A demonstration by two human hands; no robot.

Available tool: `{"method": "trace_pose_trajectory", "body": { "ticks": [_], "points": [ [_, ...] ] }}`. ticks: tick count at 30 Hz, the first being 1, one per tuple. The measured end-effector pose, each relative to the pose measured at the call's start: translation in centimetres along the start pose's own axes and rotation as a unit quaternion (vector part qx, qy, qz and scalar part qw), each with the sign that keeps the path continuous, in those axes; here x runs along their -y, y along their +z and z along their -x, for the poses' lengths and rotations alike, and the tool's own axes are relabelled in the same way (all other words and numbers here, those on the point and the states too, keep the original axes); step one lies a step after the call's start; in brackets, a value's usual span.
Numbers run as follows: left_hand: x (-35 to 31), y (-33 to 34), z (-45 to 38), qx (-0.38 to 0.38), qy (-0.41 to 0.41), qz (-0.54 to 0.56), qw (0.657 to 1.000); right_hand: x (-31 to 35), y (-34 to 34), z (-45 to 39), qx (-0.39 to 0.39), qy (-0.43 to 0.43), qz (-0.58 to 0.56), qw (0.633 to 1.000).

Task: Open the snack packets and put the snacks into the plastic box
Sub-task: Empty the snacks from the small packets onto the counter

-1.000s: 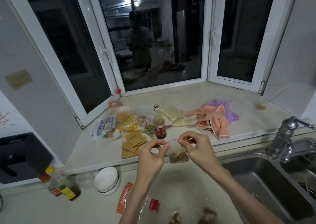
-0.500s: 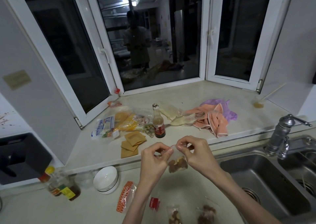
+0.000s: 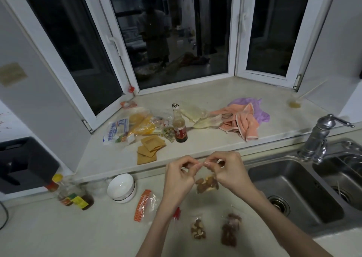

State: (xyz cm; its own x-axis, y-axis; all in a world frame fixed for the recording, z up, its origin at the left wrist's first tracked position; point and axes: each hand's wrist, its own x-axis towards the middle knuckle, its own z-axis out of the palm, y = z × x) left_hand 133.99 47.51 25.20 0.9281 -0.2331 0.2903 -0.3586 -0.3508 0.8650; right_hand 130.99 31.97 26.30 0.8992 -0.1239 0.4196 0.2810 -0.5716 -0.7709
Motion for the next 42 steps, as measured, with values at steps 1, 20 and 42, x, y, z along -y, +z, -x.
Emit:
{"method": "trace_pose_trajectory", "body": {
  "ticks": [1, 20, 42],
  "points": [
    [0.2, 0.2, 0.2, -0.005, -0.012, -0.005, 1.000, -0.2, 0.1, 0.3, 0.002, 0.016, -0.005, 1.000],
    [13.3, 6.3, 10.5, 0.040, -0.237, -0.005, 0.971, -13.4, 6.6, 11.2, 0.085, 0.286, 0.019, 0.954],
    [22.6, 5.9, 14.8, 0.095, -0.362, -0.099, 0.922, -20.2, 7.1, 16.9, 0.219, 0.578, -0.194, 0.762]
  ]
}}
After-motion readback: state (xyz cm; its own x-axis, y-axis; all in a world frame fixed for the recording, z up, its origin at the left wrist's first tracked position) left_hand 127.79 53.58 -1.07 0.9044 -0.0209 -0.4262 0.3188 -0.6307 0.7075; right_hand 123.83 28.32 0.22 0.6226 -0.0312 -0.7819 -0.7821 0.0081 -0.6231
